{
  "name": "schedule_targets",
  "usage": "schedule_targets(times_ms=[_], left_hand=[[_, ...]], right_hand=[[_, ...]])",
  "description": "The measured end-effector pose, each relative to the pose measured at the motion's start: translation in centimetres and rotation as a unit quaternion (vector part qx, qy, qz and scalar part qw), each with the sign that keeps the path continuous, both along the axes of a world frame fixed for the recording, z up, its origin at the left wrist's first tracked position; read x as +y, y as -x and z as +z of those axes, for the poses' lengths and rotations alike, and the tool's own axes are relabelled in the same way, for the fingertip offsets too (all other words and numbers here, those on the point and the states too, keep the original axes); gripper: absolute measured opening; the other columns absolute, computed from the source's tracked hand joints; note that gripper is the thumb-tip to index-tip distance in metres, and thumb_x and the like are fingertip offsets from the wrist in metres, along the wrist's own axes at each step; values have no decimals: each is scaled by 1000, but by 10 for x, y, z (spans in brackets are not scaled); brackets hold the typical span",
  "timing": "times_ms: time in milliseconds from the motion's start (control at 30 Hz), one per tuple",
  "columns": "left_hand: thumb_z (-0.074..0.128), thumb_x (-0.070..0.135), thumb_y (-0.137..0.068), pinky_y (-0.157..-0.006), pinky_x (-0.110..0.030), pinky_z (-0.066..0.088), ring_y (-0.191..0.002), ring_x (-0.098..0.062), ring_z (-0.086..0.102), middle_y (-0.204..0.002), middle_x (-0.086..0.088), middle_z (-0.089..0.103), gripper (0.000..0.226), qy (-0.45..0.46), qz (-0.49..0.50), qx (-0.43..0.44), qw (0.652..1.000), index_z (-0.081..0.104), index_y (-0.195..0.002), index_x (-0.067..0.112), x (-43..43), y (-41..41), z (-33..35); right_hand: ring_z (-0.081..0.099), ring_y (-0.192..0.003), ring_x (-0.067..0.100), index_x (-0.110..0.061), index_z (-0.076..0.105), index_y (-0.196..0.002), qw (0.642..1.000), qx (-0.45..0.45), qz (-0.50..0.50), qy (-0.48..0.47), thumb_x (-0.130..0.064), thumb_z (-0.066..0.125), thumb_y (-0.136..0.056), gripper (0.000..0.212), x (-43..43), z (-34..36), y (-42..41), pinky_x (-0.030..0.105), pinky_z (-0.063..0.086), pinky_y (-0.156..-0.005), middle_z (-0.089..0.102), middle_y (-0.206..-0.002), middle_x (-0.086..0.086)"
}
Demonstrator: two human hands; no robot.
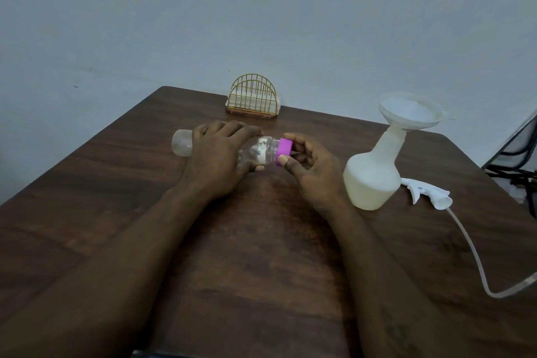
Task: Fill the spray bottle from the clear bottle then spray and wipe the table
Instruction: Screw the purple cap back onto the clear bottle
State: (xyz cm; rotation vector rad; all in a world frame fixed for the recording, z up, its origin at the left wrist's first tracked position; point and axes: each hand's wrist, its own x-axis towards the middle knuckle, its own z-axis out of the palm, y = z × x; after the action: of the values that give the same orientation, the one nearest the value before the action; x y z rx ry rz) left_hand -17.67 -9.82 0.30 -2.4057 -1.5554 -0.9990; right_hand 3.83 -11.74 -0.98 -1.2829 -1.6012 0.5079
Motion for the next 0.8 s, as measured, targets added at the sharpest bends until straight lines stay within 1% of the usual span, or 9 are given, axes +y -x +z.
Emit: schedule_targets(times_ms=[100,167,233,300,367,433,467,600,800], left_hand=[[74,57,-79,-107,-45,26,-129,-19,47,-138,9,59,67,-3,-5,8,1000,55,-140,38,0,0,-1],[77,55,-79,-108,-46,26,-129,-19,47,-138,9,59,68,-4,-5,10,1000,55,-140,38,0,-2,-1],[79,53,-79,-109,-46,26,-130,-19,46,-139,9,59,67,-3,-5,5,1000,55,-140,38,-1,-2,-1],[79,52,-79,-109,-47,27,-131,-19,47,-138,9,59,66,-3,-8,-1,1000,56,-139,38,-1,-3,-1],[79,51,-80,-110,-47,27,-132,-19,47,-138,9,60,65,-3,-7,-4,1000,56,-139,38,-1,-3,0],[79,50,-81,-110,-46,27,-132,-19,47,-139,9,59,64,-5,-2,-3,1000,56,-139,38,-1,-2,0],[80,49,-81,-109,-46,27,-132,-19,47,-139,9,60,64,-6,0,-3,1000,56,-139,38,-1,-3,0],[81,48,-80,-109,-47,28,-132,-20,48,-139,7,60,65,-6,6,-9,1000,56,-140,37,0,-3,-1],[82,46,-80,-112,-48,26,-133,-20,47,-141,7,59,67,-2,3,-16,1000,54,-141,37,1,-2,-1]], right_hand=[[72,-96,6,-30,70,-128,999,-27,-27,31,-42,63,-103,29,-1,2,2,39,63,-86,77,-108,-8],[74,-78,4,-27,72,-123,998,-33,-32,46,-52,52,-106,37,-2,2,3,35,62,-76,78,-86,-7],[74,-70,4,-24,72,-123,998,-30,-30,52,-58,47,-105,45,-3,2,4,37,63,-76,77,-76,-9],[75,-72,3,-25,71,-128,997,-41,-38,52,-65,47,-102,54,-4,2,4,43,64,-81,78,-78,-7],[76,-87,7,-29,62,-142,997,-39,-36,62,-73,52,-94,66,-5,4,4,48,63,-88,80,-104,-3],[73,-109,14,-35,47,-153,997,-24,-10,72,-64,66,-91,71,-5,6,2,48,61,-94,70,-136,0],[71,-114,15,-40,44,-153,997,-13,11,70,-53,74,-90,71,-6,7,2,47,61,-95,65,-143,0],[73,-106,14,-42,53,-130,998,-25,36,33,-12,86,-84,65,-8,7,0,41,65,-88,64,-136,-5],[70,-114,9,-34,59,-134,998,-39,41,6,0,79,-87,61,-9,9,-2,35,63,-93,64,-137,-9]])
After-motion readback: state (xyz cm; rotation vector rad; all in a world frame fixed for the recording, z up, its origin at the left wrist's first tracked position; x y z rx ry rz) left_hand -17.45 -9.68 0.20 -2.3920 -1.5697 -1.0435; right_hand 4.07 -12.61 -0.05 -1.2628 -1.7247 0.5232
